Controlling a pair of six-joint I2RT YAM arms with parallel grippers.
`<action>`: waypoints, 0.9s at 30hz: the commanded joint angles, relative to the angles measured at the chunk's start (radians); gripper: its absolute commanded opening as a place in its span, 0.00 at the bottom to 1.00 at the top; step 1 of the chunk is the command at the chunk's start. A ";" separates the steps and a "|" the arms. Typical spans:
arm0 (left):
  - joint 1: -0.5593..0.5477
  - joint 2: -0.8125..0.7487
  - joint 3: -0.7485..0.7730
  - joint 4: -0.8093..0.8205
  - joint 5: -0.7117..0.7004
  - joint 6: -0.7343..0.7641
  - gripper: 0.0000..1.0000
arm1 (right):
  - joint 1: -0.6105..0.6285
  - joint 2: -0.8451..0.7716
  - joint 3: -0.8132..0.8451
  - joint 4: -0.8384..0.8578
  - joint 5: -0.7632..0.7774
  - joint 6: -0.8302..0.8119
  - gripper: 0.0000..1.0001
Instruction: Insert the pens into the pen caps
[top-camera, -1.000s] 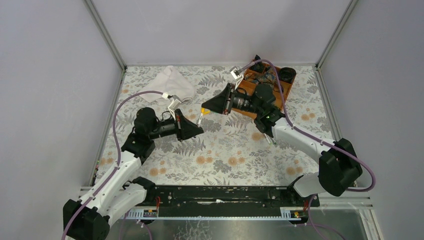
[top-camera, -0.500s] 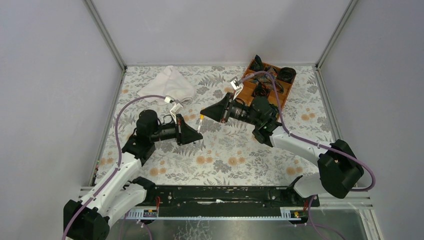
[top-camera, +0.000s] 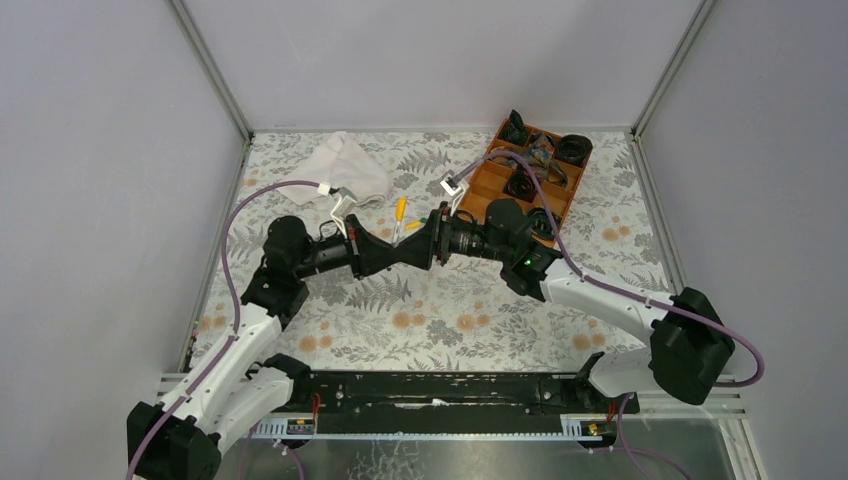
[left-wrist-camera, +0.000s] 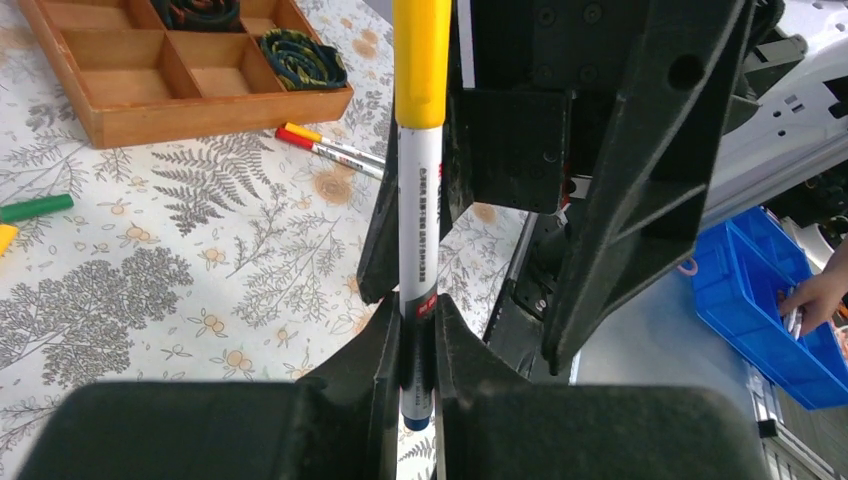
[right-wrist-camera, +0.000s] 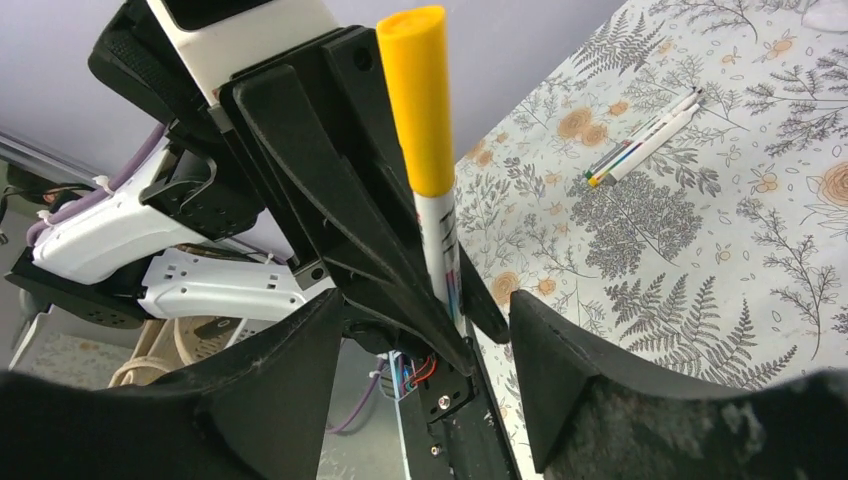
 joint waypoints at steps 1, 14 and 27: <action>0.003 -0.007 0.030 0.109 -0.021 -0.006 0.00 | 0.004 -0.065 0.082 -0.057 0.026 -0.032 0.69; 0.003 -0.004 0.028 0.114 -0.015 -0.009 0.00 | 0.004 -0.029 0.161 -0.084 0.115 -0.051 0.52; 0.004 0.015 0.030 0.129 0.025 -0.021 0.00 | 0.004 0.015 0.189 -0.107 0.111 -0.089 0.15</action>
